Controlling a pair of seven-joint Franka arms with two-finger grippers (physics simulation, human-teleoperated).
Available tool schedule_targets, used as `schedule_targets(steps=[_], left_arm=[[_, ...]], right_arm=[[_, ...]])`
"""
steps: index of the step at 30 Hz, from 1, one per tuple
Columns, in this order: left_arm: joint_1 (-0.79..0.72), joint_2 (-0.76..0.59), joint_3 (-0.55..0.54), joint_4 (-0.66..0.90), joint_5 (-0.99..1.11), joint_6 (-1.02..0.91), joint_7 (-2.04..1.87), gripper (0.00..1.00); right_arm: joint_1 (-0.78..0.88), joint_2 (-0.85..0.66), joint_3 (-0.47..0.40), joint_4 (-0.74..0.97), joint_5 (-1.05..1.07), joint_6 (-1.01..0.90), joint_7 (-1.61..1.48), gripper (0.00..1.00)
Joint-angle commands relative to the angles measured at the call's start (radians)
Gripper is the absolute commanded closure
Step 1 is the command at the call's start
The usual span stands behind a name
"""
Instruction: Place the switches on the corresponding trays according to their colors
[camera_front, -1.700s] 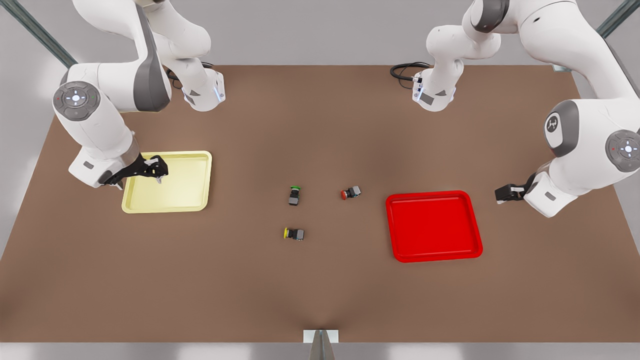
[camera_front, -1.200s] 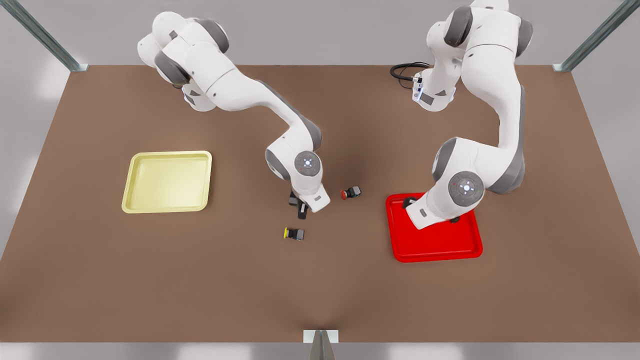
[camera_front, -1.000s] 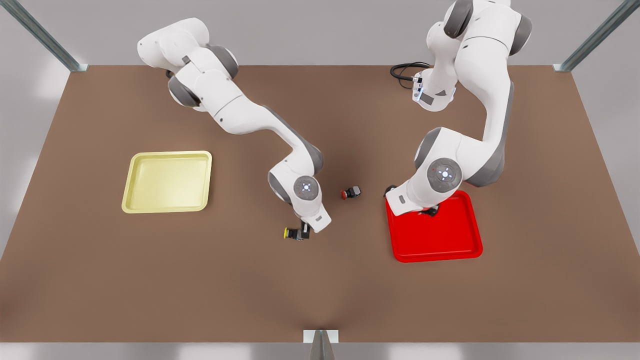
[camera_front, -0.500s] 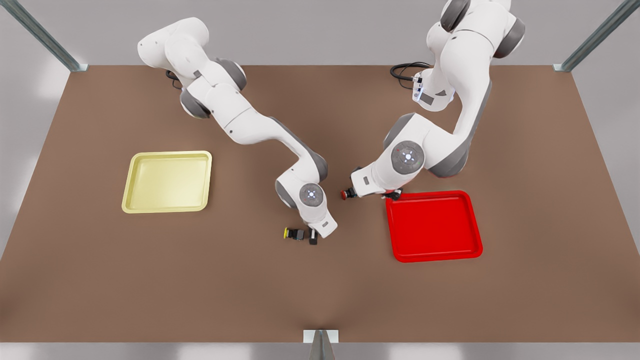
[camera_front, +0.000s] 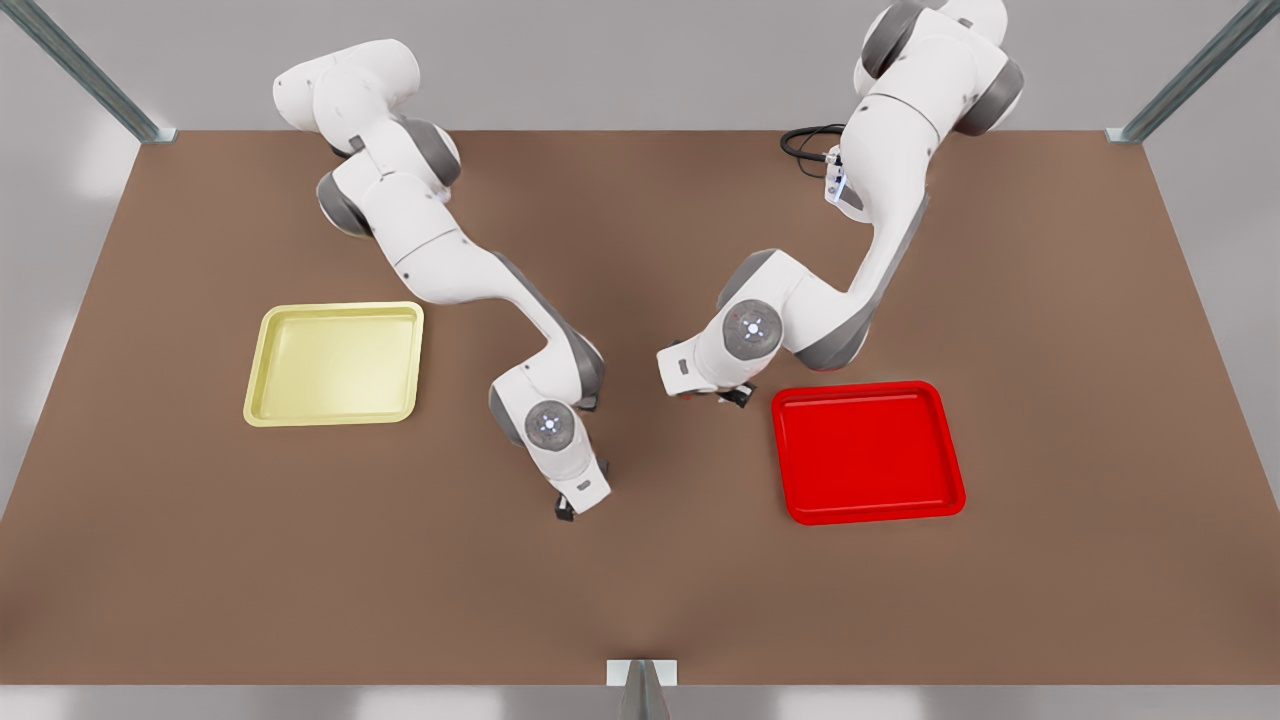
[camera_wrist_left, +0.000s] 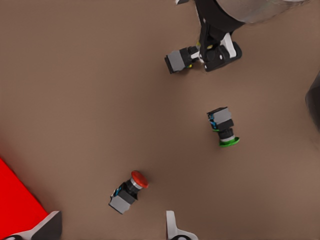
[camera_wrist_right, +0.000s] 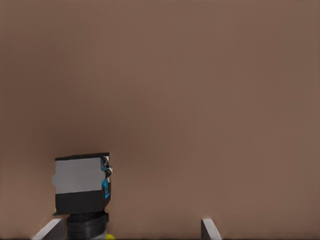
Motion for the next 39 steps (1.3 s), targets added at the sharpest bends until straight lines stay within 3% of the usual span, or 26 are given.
schedule_targets(steps=[1,12,18,26,28,29,39], left_arm=[[-0.001,0.0,0.0,-0.01,0.007,0.01,0.0,0.0],[-0.015,0.049,-0.001,-0.176,0.071,0.242,0.008,0.0],[0.066,0.005,-0.001,-0.249,0.143,0.216,0.356,0.0],[0.023,0.015,-0.004,-0.286,0.189,0.245,0.453,0.0],[0.022,0.031,-0.004,-0.302,0.189,0.283,0.443,0.0],[0.013,0.037,-0.004,-0.302,0.189,0.283,0.443,0.01],[0.019,0.058,-0.006,-0.375,0.283,0.395,0.453,0.01]], right_arm=[[0.004,-0.001,0.002,-0.006,0.001,0.0,0.0,0.0],[0.025,-0.04,0.023,-0.13,0.017,0.066,0.002,0.0],[0.042,-0.037,0.023,-0.129,0.029,0.066,0.002,0.0],[0.036,-0.032,0.022,-0.126,0.026,0.065,0.0,0.01],[0.036,-0.032,0.022,-0.127,0.024,0.064,0.0,0.23],[0.034,-0.032,0.022,-0.126,0.023,0.063,-0.002,0.26],[0.031,-0.034,0.022,-0.129,0.026,0.048,-0.114,0.3]])
